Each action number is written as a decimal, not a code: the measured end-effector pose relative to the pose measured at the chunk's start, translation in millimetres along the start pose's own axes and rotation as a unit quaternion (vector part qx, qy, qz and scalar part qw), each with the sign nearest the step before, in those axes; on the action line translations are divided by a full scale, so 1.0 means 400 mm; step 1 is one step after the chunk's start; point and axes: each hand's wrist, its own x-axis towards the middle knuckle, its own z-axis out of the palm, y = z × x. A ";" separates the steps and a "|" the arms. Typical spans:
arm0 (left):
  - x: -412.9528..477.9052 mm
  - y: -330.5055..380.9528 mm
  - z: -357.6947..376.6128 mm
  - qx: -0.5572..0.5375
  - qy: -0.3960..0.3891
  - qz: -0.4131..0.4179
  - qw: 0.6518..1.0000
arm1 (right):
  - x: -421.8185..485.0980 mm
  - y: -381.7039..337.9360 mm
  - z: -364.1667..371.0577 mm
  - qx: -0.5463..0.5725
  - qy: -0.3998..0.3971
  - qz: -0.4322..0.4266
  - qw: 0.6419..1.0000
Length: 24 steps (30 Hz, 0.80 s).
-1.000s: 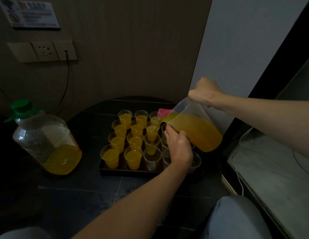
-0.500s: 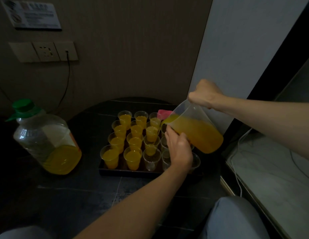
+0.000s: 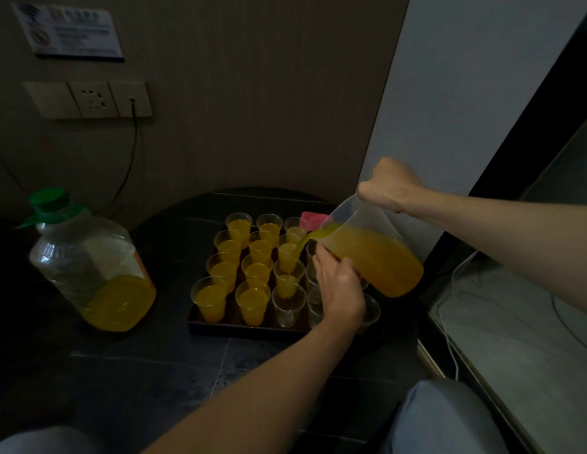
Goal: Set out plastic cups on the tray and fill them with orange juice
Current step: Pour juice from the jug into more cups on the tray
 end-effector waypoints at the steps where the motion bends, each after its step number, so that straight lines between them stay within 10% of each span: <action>1: 0.001 0.001 0.000 0.000 0.003 -0.001 1.000 | 0.000 -0.002 -0.001 0.000 -0.001 0.000 1.000; 24: 0.001 0.010 0.005 0.005 0.024 -0.028 0.999 | 0.000 -0.007 -0.004 -0.006 0.002 -0.009 1.000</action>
